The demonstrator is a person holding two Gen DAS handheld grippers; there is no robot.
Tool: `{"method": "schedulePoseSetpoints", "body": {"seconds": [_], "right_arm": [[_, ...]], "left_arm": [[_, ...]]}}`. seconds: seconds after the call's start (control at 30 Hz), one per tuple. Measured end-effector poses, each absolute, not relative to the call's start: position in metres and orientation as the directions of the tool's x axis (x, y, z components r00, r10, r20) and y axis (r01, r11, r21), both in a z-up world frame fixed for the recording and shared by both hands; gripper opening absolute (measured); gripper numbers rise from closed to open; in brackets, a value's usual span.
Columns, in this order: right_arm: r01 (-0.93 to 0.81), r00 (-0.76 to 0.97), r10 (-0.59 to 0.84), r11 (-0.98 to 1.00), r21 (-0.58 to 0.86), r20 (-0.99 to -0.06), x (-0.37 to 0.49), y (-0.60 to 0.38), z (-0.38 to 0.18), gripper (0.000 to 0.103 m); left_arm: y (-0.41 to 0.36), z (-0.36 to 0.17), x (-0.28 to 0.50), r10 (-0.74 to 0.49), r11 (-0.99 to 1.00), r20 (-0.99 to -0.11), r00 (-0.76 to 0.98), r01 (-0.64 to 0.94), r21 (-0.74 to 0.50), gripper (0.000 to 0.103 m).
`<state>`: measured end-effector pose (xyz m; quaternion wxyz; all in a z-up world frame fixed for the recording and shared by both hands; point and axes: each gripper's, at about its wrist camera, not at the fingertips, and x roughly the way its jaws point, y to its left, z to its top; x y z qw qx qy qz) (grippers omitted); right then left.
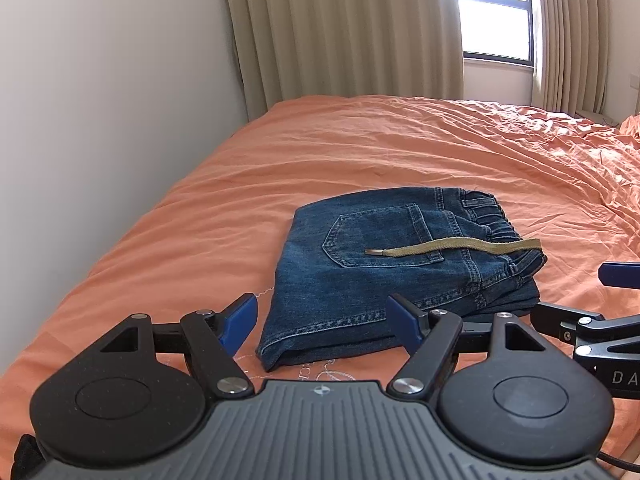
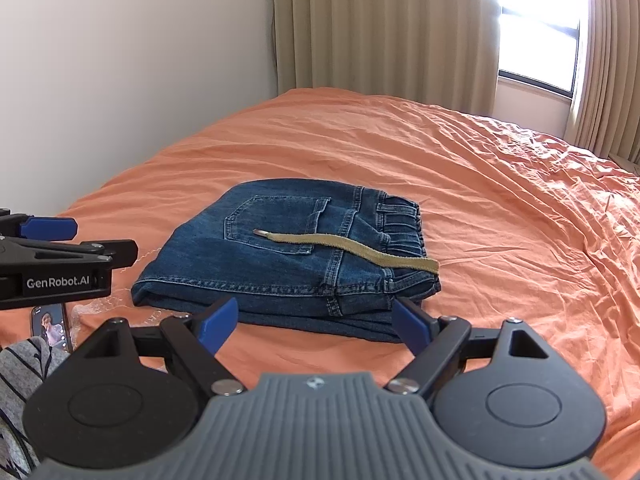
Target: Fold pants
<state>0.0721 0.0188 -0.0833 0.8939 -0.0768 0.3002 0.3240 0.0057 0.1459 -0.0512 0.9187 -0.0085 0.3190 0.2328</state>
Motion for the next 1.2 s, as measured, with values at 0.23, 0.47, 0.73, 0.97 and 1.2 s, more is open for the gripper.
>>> {"method": "schedulePoseSetpoints", "body": {"seconds": [0.23, 0.47, 0.73, 0.97, 1.2], "right_arm": [[-0.627, 0.613, 0.539, 0.777, 0.059, -0.577, 0.073, 0.016, -0.081, 0.080], [-0.624, 0.621, 0.538, 0.779, 0.057, -0.570, 0.072, 0.012, -0.078, 0.080], [-0.624, 0.627, 0.541, 0.779, 0.053, -0.561, 0.069, 0.008, -0.074, 0.080], [-0.625, 0.627, 0.544, 0.778, 0.056, -0.558, 0.069, 0.006, -0.073, 0.080], [-0.623, 0.629, 0.544, 0.780, 0.059, -0.555, 0.069, 0.005, -0.072, 0.080]], "left_arm": [[0.146, -0.047, 0.005, 0.428, 0.890, -0.586, 0.688, -0.434, 0.139, 0.086], [0.144, -0.044, 0.004, 0.428, 0.891, -0.585, 0.689, -0.430, 0.146, 0.086], [0.143, -0.041, 0.005, 0.429, 0.892, -0.583, 0.690, -0.425, 0.153, 0.086], [0.142, -0.041, 0.005, 0.429, 0.893, -0.583, 0.690, -0.424, 0.155, 0.086], [0.143, -0.040, 0.005, 0.430, 0.892, -0.584, 0.688, -0.422, 0.159, 0.086]]}}
